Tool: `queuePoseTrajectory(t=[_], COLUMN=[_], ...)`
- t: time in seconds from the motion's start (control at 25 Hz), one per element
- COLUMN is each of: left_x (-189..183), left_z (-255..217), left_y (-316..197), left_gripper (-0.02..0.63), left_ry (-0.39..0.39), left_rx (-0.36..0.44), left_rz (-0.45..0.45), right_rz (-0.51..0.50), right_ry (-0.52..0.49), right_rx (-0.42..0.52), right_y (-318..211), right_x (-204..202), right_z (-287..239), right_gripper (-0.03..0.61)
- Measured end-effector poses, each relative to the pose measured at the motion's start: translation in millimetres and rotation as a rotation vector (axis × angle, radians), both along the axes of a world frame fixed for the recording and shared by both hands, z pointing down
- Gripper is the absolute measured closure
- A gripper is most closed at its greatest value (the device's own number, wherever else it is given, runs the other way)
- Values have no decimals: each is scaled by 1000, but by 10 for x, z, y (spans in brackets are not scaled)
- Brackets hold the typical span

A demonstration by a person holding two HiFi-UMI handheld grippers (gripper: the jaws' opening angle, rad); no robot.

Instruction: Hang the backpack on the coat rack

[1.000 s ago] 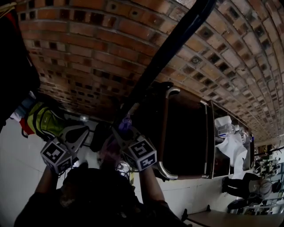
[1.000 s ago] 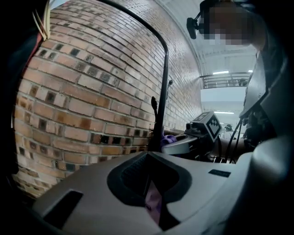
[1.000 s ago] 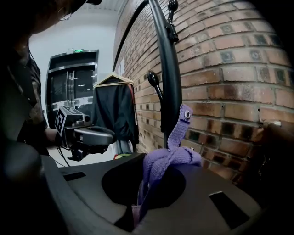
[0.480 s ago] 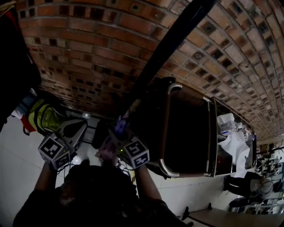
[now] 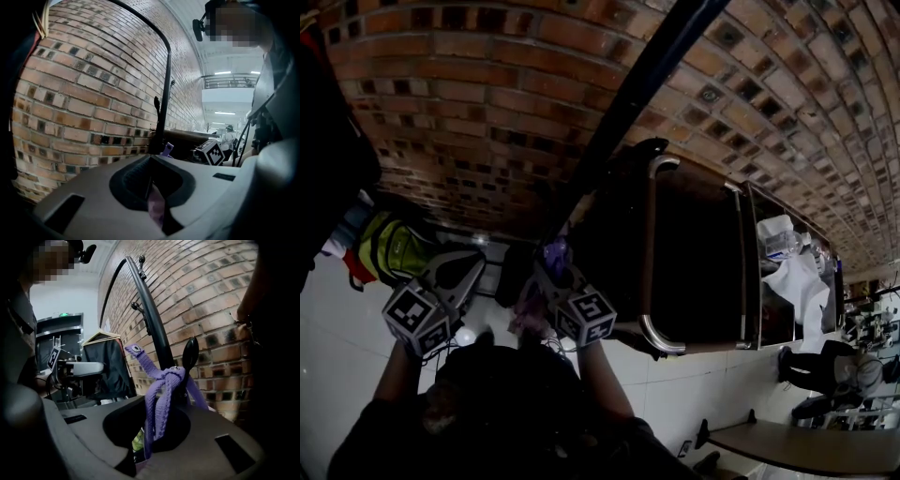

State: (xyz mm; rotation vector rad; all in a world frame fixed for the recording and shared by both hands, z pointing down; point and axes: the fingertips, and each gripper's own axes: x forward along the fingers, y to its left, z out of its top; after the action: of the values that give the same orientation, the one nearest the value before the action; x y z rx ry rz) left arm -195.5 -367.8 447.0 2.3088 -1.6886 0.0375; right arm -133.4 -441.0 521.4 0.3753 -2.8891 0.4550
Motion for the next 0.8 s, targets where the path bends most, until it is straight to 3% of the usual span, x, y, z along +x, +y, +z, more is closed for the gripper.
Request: queuePoseTrajectory(t=[0.24,0.44,0.8], left_x=[42,26,53], left_z=[17,39,97], left_y=[166,361,640], left_gripper=[588,588,588], left_ry=[-3,-11,-5], left_rx=[-9,-18,-23], left_rz=[54,94,221], right_rz=[113,224,455], right_ry=[-6,29,4], right_rx=[40,83,137], right_y=[-7,69,397], right_x=[37,190,759], right_z=[47,118,-35], right_gripper=[520,440,423])
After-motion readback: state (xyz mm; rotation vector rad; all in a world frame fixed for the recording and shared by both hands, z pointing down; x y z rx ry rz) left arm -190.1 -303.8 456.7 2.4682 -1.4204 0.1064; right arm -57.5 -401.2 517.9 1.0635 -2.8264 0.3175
